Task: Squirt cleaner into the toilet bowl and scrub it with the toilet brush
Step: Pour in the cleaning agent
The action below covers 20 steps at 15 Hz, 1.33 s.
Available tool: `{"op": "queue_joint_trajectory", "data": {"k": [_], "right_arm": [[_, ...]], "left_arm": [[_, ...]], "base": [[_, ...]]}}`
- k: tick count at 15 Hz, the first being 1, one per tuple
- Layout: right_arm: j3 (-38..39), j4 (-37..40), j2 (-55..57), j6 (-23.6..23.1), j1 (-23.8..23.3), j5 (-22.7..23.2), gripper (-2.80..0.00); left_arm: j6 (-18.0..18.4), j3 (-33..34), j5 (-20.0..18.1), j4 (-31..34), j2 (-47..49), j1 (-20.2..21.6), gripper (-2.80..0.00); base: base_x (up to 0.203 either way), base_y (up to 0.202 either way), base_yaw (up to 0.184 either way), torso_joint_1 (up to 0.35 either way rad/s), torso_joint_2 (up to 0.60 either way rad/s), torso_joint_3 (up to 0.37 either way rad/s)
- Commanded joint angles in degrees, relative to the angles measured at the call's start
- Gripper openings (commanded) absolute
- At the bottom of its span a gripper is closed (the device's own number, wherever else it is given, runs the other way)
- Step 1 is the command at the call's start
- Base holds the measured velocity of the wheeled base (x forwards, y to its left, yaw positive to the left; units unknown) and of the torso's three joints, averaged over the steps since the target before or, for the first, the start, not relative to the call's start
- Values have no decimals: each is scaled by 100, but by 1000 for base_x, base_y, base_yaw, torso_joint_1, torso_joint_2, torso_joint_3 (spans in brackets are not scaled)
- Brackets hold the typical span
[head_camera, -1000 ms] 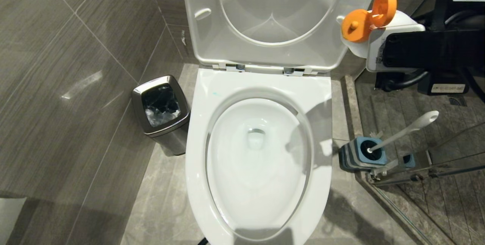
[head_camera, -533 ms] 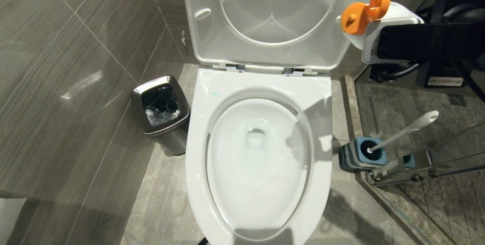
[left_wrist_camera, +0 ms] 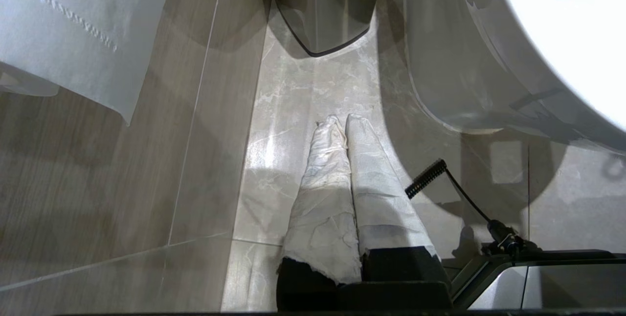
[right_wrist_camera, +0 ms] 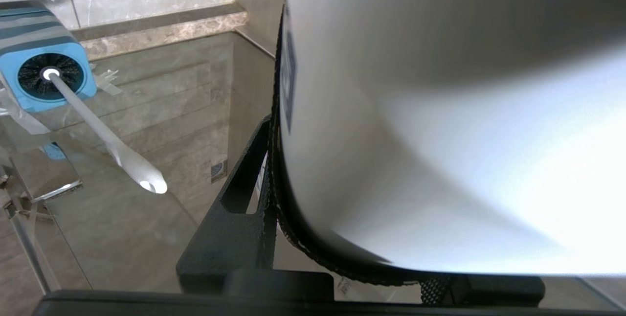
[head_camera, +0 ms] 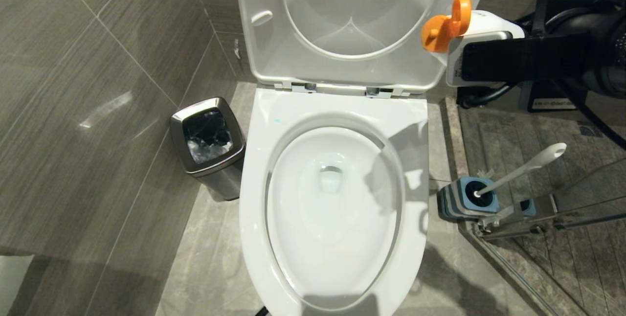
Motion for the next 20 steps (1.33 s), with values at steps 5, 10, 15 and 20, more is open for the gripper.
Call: {"op": "queue_joint_trajectory", "data": {"k": [5, 10, 15, 20], "right_arm": [[-34, -376, 379, -326, 313, -854, -280], [-30, -927, 474, -1638, 433, -1000, -280], [74, -939, 472, -2069, 627, -1154, -280], [32, -946, 589, -2409, 779, -1413, -280]], "left_arm": [[1, -1, 1, -1, -3, 2, -280], [1, -1, 1, -1, -3, 2, -280], [1, -1, 1, 1, -3, 2, -280], [1, -1, 1, 7, -3, 2, -280]], "base": [[0, 0, 0, 0, 0, 0], [0, 0, 0, 0, 0, 0], [0, 0, 0, 0, 0, 0], [0, 0, 0, 0, 0, 0]]}}
